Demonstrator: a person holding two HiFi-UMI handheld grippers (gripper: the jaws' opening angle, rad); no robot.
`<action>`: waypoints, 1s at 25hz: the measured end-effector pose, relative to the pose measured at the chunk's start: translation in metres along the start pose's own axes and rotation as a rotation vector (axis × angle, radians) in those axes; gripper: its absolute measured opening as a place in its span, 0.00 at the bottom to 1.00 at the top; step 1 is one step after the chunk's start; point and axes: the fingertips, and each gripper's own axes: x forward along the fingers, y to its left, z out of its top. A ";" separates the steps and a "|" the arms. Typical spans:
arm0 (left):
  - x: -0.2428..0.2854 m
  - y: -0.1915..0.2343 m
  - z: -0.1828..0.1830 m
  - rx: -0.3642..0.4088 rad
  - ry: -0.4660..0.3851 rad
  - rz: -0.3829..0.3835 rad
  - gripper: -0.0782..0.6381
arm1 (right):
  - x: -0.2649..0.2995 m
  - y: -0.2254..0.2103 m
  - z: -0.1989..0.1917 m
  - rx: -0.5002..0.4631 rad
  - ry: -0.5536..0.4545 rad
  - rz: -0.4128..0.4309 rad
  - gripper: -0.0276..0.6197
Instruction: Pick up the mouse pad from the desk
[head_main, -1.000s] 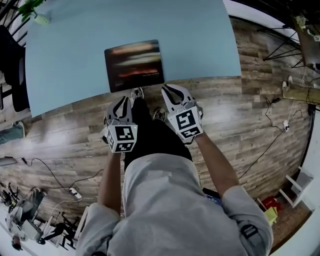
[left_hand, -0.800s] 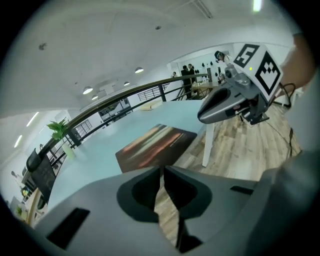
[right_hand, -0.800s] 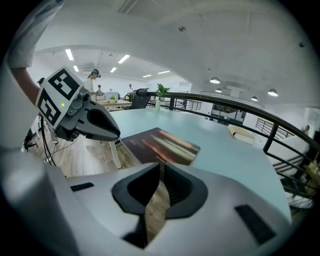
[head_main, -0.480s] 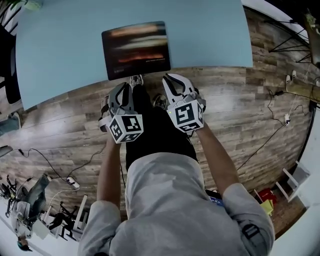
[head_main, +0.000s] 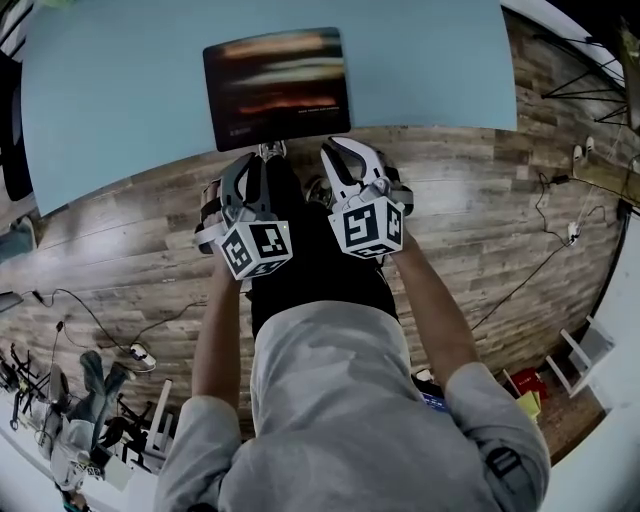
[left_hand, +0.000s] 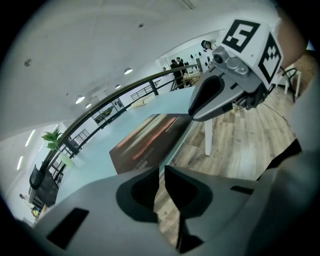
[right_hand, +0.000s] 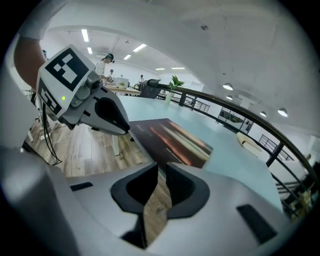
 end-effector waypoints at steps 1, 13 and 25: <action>0.001 0.001 0.000 0.025 0.001 0.010 0.18 | 0.002 0.002 0.000 -0.028 0.004 -0.002 0.13; 0.014 0.005 0.000 0.287 0.034 0.075 0.28 | 0.017 0.008 0.004 -0.289 0.053 -0.061 0.19; 0.022 0.011 0.001 0.259 0.048 0.067 0.29 | 0.032 0.011 0.003 -0.352 0.082 -0.038 0.24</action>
